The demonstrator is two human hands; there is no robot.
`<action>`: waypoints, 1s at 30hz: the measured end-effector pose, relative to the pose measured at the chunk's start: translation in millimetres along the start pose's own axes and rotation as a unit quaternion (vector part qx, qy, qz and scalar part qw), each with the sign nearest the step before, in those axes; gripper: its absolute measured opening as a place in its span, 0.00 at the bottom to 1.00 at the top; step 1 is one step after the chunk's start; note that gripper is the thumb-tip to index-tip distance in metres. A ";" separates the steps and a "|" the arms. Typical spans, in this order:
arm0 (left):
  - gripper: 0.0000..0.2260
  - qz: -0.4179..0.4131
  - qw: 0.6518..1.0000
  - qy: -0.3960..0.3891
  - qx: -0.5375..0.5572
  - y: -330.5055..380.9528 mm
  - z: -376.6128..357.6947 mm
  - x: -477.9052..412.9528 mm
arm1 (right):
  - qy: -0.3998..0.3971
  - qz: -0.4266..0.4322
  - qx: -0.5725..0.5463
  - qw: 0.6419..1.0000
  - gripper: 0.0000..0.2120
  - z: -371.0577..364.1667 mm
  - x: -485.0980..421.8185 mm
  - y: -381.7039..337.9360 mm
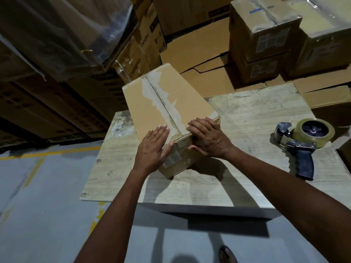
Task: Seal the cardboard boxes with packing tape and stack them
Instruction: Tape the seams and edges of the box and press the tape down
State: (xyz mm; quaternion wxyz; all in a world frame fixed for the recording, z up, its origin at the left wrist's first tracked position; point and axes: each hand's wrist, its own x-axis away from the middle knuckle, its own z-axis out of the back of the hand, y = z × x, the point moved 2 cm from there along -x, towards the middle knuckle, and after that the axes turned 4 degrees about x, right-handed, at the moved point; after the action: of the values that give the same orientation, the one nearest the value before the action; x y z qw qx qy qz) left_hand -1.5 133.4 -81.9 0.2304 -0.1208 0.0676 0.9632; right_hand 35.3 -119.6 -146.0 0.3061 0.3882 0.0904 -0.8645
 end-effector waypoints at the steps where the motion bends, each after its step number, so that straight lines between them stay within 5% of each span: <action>1: 0.27 0.001 1.000 0.000 0.009 0.6 0.8 0.4 | 0.000 -0.009 -0.014 1.000 0.33 1.6 -0.4 -0.9; 9: 0.25 0.024 0.997 -0.004 0.075 1.5 6.0 0.1 | 0.085 -0.169 -0.040 0.981 0.30 -0.6 -16.1 -32.7; 17: 0.24 0.026 0.997 -0.001 0.067 0.2 3.6 -0.3 | 0.016 -0.090 -0.018 0.996 0.38 1.7 -4.3 -22.4; 24: 0.25 0.024 0.998 -0.013 0.051 -0.9 3.2 -0.5 | 0.025 -0.094 -0.041 0.994 0.20 5.5 -6.4 -18.2; 30: 0.26 0.011 0.997 -0.030 0.075 -1.6 10.0 -0.2 | -0.051 -0.060 -0.018 0.997 0.25 21.5 -6.9 -15.8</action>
State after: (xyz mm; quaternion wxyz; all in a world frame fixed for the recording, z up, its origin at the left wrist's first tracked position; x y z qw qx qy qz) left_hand -2.5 136.6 -72.3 0.2304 -0.0735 0.1339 0.9610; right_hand 16.1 -112.3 -127.6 0.2647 0.3317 0.1133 -0.8984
